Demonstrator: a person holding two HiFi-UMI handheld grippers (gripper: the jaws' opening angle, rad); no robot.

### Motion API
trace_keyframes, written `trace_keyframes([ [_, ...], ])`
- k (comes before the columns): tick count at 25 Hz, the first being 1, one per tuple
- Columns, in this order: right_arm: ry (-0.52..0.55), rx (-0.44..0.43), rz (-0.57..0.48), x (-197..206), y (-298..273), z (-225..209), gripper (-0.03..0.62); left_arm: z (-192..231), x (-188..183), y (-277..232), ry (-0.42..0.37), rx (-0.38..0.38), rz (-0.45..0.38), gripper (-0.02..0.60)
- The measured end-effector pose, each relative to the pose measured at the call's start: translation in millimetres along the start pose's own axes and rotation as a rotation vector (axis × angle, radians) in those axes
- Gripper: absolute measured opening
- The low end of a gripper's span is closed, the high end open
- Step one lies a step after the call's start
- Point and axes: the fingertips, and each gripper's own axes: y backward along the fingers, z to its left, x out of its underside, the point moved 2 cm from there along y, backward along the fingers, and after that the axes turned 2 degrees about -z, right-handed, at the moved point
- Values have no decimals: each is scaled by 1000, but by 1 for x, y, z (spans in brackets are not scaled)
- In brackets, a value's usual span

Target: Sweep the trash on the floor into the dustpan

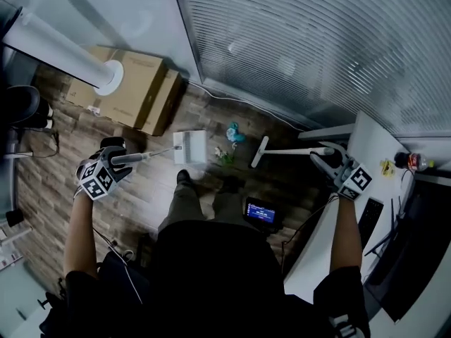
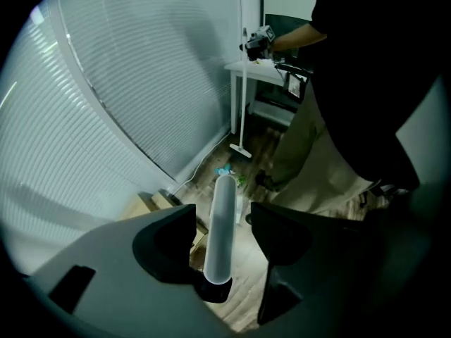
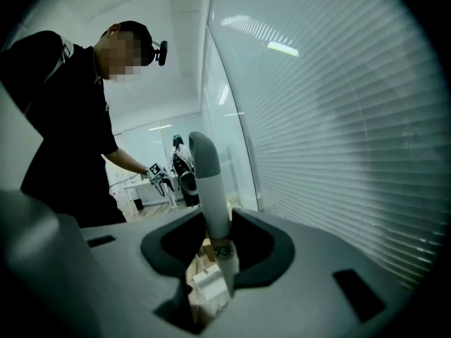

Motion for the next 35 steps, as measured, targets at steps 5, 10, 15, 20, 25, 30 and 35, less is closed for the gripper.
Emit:
trace_keyframes([
  [5,14,-28,103,9,-9,-18,112,4,23,-9,-18,42,30,233],
  [10,26,-39,181,24,-23,-22,112,3,33,-15,-45,57,33,137],
  [15,56,-61,261,43,-43,-21,112,1,27,-17,-56,49,12,133],
  [20,82,-130,253,50,-86,-10,112,2,21,-19,-41,51,2,132],
  [25,85,-222,193,47,-151,20,112,3,19,-19,-35,58,-19,132],
  [30,91,-61,86,44,-208,28,112,1,15,-20,-21,61,-53,132],
  [35,62,16,2,46,-255,39,112,5,15,-21,-9,54,-89,132],
])
